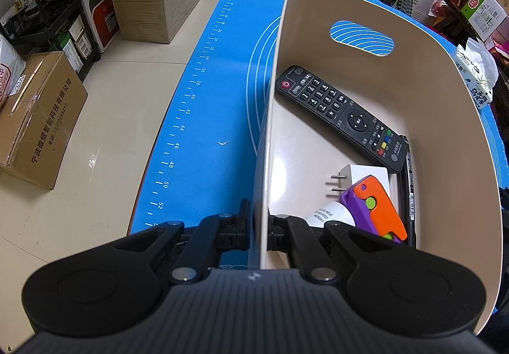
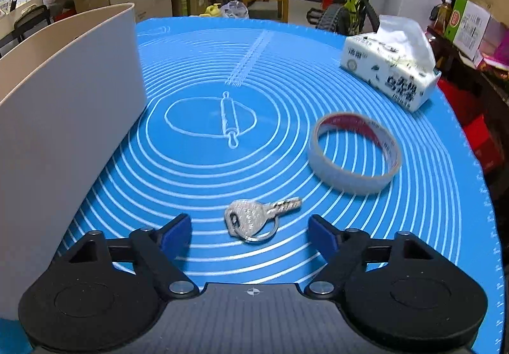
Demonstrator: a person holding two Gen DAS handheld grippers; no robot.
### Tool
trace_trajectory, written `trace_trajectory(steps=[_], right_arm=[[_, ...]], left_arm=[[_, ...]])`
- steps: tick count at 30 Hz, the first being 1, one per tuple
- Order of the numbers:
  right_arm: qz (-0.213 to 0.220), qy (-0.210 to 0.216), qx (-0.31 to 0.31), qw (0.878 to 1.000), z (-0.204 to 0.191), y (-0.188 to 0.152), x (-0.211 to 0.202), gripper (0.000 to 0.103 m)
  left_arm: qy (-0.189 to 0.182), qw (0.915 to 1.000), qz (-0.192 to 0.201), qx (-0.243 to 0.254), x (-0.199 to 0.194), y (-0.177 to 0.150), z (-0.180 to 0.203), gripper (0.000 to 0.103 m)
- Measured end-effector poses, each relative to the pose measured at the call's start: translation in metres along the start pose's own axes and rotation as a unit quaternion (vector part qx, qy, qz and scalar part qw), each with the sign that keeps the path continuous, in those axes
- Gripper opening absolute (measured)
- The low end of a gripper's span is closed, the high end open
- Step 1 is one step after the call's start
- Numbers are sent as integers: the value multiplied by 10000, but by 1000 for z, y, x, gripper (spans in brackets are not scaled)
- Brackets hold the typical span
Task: Organize rigid objects
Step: 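Move the right tool to the silver keys and grasp their ring, then carry the silver keys with the right tool and drop them into the bin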
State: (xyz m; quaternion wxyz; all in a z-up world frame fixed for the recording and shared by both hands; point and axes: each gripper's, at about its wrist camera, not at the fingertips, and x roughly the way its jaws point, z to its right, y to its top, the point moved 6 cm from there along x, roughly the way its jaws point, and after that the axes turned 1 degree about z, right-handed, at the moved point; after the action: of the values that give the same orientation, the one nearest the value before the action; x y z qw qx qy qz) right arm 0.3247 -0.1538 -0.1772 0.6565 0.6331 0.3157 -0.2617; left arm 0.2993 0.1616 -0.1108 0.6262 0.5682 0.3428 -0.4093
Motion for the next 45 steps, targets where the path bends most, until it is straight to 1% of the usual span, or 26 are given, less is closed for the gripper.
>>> trace_trajectory(steps=[1,3,6,9,10,11,12,13,15,19,24,30,33,39,43,45], right_arm=[[33,27,-7,10000,-1,-1,-1,75],[73,34,1,10000,-2,-1,-2,73],[140,-21,85,9999,-1,3,-1,67],[191,-59,148,9997,0,6,2,66],[207,-80,112,9997,-1,6,2,62],[244,-14,78,9997,-2,7,2,60],[252,-36,57,9997,-3,7,2,54],[265,-35,28,9996,-4,8,1,44],[287,-11,-55,9996,-9,8,0,40],[348,17,-294,9990,-17,5,-3,39],[426,5,-61,9991,-14,4,-6,39],[697,26,-60,9975,-16,14,-20,39],[911,82,-98,9958,-21,26,-33,39],[1455,333,-239,9885,-42,66,-66,39],[1758,551,-472,9818,-64,88,-87,39],[1825,699,-569,9791,-77,96,-94,39]], left_arm=[[-1,10000,1,-1,0,0,0,6],[2,10000,0,3,0,0,0,6],[1,10000,0,1,0,0,0,6],[-2,10000,1,0,0,0,0,6],[-4,10000,0,-2,0,0,0,6],[0,10000,0,2,0,0,0,6],[2,10000,1,5,0,0,0,6],[2,10000,1,2,0,0,0,6],[-1,10000,0,-2,0,0,0,6],[-2,10000,0,-1,0,0,0,6],[-4,10000,0,-2,0,0,0,6],[4,10000,0,4,1,1,0,6],[2,10000,0,6,1,1,0,6],[0,10000,0,4,1,1,0,6],[-10,10000,0,-4,1,1,0,6],[-10,10000,0,-4,1,1,0,6]])
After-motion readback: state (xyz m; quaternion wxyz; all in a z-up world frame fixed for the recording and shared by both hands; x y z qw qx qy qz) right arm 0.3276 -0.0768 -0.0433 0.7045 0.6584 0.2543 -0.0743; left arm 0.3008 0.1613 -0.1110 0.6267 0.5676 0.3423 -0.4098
